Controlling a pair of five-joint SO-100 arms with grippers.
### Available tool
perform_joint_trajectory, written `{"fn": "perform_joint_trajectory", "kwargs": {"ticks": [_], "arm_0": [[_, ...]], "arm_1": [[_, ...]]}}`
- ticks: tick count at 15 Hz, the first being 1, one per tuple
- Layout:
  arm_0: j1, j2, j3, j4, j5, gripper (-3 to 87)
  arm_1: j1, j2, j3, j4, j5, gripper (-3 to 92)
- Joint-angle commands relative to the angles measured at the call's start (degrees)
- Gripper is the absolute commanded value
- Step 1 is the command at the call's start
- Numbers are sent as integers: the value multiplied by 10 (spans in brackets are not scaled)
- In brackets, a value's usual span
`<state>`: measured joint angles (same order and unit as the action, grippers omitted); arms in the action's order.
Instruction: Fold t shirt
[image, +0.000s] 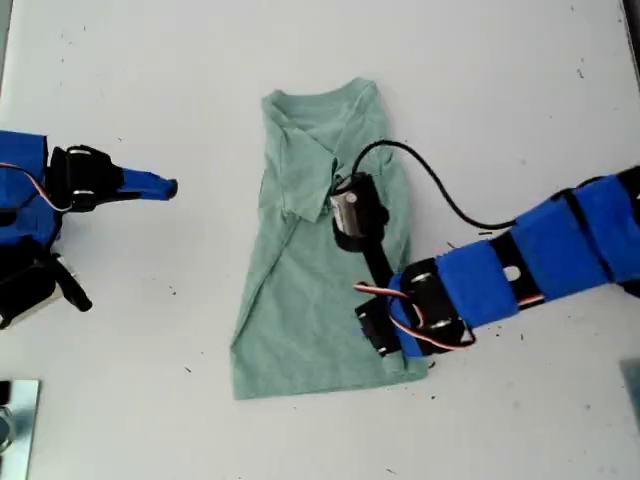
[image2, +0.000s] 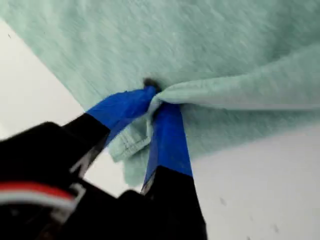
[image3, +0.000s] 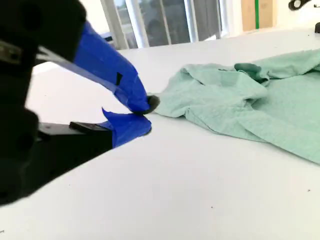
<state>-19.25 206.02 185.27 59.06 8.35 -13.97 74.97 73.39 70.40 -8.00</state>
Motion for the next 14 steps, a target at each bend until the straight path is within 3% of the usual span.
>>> {"fn": "perform_joint_trajectory", "kwargs": {"ticks": [1, 3, 6, 7, 8, 9, 12, 14], "arm_0": [[-2, 4, 7, -7, -4, 26], [2, 4, 6, -5, -4, 26], [10, 4, 5, -1, -8, 47], [11, 4, 4, 1, -8, 58], [1, 4, 3, 2, -8, 32], [5, 4, 2, 2, -4, -1], [30, 5, 2, 2, -5, -1], [33, 4, 5, 0, -35, -1]], "arm_1": [[4, -9, -8, -36, -4, 343], [-7, 43, -87, 90, -6, 329], [-12, 230, -98, 193, -36, 329], [0, 298, -31, 241, -40, 306], [27, 375, 98, 265, -47, 187], [76, 463, 284, 221, -71, 42], [200, 768, 828, -72, -169, 25], [288, 1056, 988, -15, -225, 25]]}}
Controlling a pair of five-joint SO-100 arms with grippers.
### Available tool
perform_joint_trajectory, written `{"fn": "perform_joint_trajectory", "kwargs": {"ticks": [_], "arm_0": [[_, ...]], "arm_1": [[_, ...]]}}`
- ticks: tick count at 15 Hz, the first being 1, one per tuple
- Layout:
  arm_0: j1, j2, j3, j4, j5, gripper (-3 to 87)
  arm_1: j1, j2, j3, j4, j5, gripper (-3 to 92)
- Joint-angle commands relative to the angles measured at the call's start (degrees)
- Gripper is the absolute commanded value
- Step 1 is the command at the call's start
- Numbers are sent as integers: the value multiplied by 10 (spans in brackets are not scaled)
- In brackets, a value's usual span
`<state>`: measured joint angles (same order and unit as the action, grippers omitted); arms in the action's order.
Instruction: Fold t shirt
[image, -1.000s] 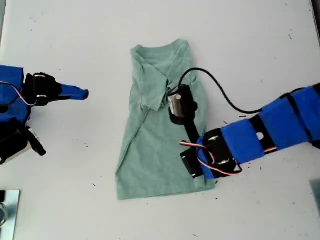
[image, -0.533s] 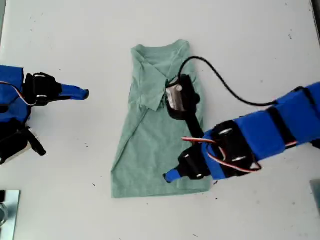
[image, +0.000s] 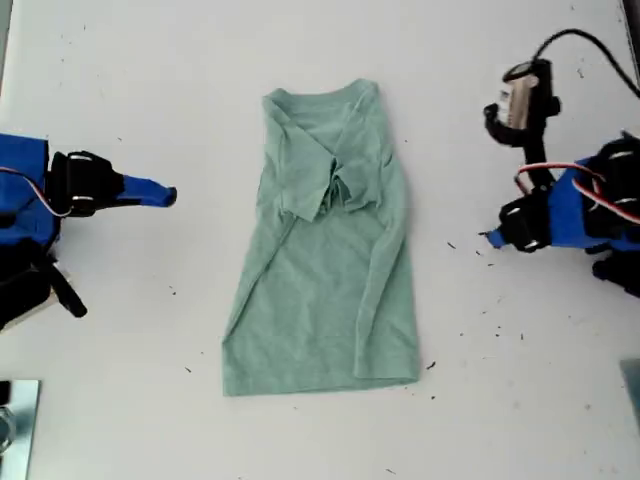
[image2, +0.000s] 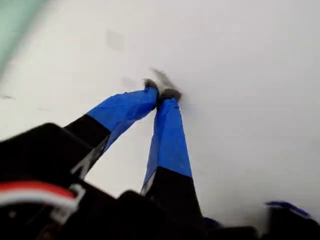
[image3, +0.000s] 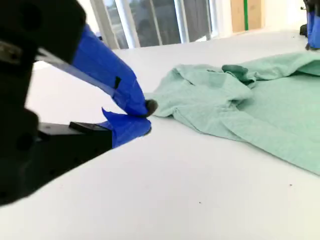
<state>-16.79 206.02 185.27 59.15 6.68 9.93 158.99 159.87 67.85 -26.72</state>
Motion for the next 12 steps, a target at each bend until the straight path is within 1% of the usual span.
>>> {"fn": "perform_joint_trajectory", "kwargs": {"ticks": [1, 2, 4, 5, 6, 7, 8, 9, 10, 11, 12], "arm_0": [[8, 4, 5, -2, -23, -1], [11, 4, 1, 1, -35, -1], [47, -30, -42, -6, -88, -2], [77, -122, -117, 1, -123, -2], [119, -276, -230, 27, -155, -2], [174, -454, -376, 90, -190, -2], [213, -609, -506, 161, -207, -2], [237, -696, -570, 179, -210, -2], [251, -744, -586, 159, -210, -2], [263, -806, -631, 175, -210, -2], [271, -858, -715, 223, -209, -2]], "arm_1": [[37, 285, 146, 33, -24, 25], [47, 329, 155, 69, -19, 25], [43, 339, 159, 76, -6, 25], [43, 340, 160, 76, -4, 25], [43, 341, 161, 76, -4, 25], [43, 341, 162, 76, -3, 25], [43, 342, 162, 76, -3, 24], [43, 342, 163, 75, -3, 24], [42, 342, 163, 75, -3, 24], [42, 344, 163, 75, -4, 24], [42, 344, 163, 75, -2, 24]]}}
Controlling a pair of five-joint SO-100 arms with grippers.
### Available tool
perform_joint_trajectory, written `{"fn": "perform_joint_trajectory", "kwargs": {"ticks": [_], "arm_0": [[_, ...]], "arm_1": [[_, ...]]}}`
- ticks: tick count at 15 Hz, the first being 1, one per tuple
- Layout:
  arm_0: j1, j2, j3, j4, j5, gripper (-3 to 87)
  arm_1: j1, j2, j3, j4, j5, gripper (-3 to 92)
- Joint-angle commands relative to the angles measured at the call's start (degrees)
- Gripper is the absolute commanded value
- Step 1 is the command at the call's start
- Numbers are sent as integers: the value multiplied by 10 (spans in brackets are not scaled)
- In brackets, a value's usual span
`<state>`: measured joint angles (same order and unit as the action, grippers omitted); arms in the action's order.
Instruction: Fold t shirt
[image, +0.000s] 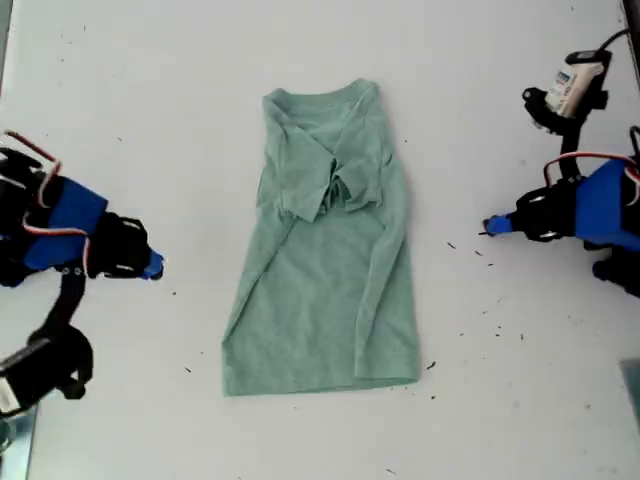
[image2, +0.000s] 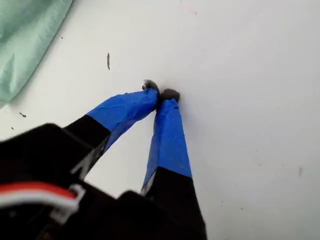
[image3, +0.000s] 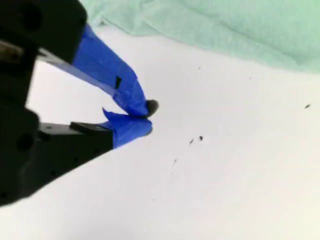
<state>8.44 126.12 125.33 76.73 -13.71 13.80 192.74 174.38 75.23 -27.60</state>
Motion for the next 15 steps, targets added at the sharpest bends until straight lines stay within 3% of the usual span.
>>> {"fn": "perform_joint_trajectory", "kwargs": {"ticks": [1, 2, 3, 7, 11, 12, 13, 15], "arm_0": [[20, -94, -228, 92, 34, 0], [25, -115, -342, 120, 71, 228], [33, -144, -448, 148, 117, 325], [26, -155, -522, 149, 116, 96], [33, -185, -523, 149, 110, 152], [36, -196, -523, 149, 114, 111], [42, -212, -524, 146, 128, -2], [56, -229, -520, 122, 168, 23]], "arm_1": [[4, 9, 19, 3, 9, 24], [4, 11, 20, 4, 9, 24], [5, 14, 20, 5, 9, 24], [4, 25, 23, 12, 14, 24], [4, 32, 25, 17, 18, 24], [5, 33, 25, 18, 18, 24], [5, 33, 25, 18, 19, 24], [6, 33, 25, 18, 21, 24]]}}
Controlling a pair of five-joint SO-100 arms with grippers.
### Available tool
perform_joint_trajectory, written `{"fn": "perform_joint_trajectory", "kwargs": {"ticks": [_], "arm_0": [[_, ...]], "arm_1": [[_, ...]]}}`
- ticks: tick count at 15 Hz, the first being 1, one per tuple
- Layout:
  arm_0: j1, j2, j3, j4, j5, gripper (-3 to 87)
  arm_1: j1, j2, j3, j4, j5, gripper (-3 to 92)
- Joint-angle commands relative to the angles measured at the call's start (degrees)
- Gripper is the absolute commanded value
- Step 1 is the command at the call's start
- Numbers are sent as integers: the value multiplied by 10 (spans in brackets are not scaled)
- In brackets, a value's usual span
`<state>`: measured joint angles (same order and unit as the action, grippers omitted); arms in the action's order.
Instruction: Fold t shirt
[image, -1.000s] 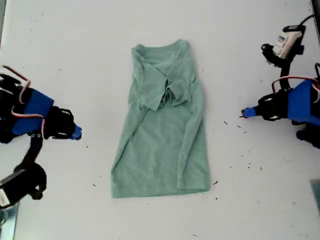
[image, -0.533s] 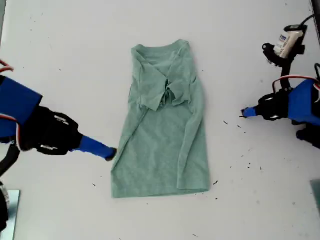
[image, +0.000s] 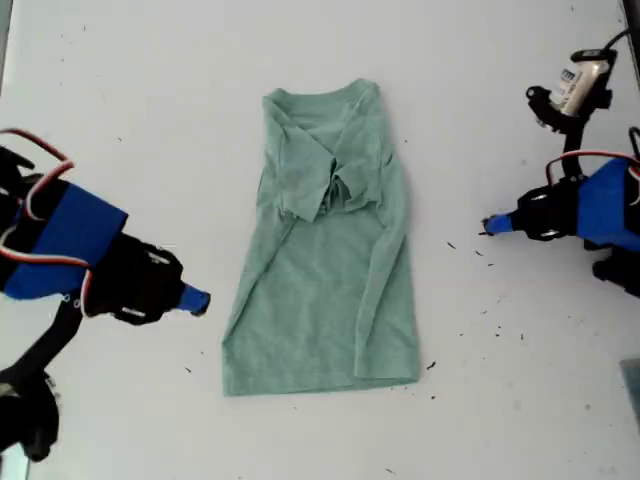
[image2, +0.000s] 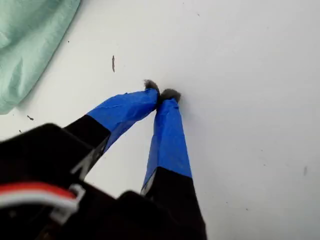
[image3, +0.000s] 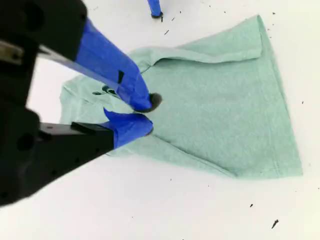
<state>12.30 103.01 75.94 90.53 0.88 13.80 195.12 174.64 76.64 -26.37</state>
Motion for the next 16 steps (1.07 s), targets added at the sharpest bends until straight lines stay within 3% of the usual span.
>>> {"fn": "perform_joint_trajectory", "kwargs": {"ticks": [1, 2, 5, 9, 10, 13, 16], "arm_0": [[24, -6, -19, -7, -40, 210], [28, -22, -18, 2, -79, 278], [24, -64, -28, 6, -52, 318], [25, -131, 65, -3, -110, 363], [24, -143, 106, -28, -124, 363], [24, -157, 229, -180, -142, 329], [32, -221, 192, -217, -147, 321]], "arm_1": [[5, 11, 23, 4, 11, 24], [3, 11, 23, 6, 13, 24], [-1, 18, 25, 11, 19, 24], [-3, 19, 25, 11, 19, 24], [-4, 19, 25, 11, 19, 24], [-6, 21, 25, 11, 17, 24], [-6, 23, 25, 11, 13, 24]]}}
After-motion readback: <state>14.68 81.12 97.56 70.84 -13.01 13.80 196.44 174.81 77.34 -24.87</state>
